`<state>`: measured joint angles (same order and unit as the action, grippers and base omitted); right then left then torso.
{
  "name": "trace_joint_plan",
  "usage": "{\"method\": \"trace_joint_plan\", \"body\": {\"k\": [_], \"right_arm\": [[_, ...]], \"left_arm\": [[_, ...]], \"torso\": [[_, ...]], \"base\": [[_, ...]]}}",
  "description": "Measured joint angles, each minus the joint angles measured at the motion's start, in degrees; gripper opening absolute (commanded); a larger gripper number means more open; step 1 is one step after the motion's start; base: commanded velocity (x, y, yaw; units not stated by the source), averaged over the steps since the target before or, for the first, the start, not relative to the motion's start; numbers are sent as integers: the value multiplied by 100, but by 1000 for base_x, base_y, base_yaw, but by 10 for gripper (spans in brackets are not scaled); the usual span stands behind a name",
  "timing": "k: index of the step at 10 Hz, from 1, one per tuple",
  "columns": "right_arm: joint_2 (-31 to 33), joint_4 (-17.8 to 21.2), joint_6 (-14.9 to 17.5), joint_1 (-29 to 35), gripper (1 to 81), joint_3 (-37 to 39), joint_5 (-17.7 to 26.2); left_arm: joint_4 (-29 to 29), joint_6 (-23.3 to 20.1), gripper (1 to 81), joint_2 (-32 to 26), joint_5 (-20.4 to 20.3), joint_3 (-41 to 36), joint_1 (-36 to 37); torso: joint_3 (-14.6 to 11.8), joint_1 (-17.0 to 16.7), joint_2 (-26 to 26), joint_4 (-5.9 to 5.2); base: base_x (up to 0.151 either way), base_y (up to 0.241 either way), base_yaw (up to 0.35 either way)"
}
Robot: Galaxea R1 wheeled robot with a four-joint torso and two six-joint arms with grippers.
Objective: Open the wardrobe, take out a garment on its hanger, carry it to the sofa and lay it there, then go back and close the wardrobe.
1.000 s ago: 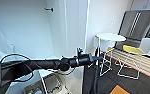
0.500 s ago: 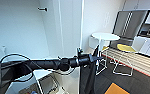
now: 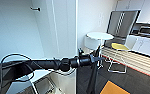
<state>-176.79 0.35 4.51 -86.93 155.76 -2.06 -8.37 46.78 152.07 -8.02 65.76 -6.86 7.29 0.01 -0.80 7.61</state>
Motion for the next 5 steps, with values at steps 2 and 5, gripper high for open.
{"method": "trace_joint_plan", "body": {"k": [2,5], "right_arm": [[-1,0,-5,-4,811,0,-6],[0,-2,-2,-4,811,0,9]], "left_arm": [[-5,0,10,2,28,4,0],[-44,0,10,15,34,-10,0]], "torso": [[0,0,2,0],[0,2,2,0]], "base": [[0,0,-131],[0,0,-131]]}}
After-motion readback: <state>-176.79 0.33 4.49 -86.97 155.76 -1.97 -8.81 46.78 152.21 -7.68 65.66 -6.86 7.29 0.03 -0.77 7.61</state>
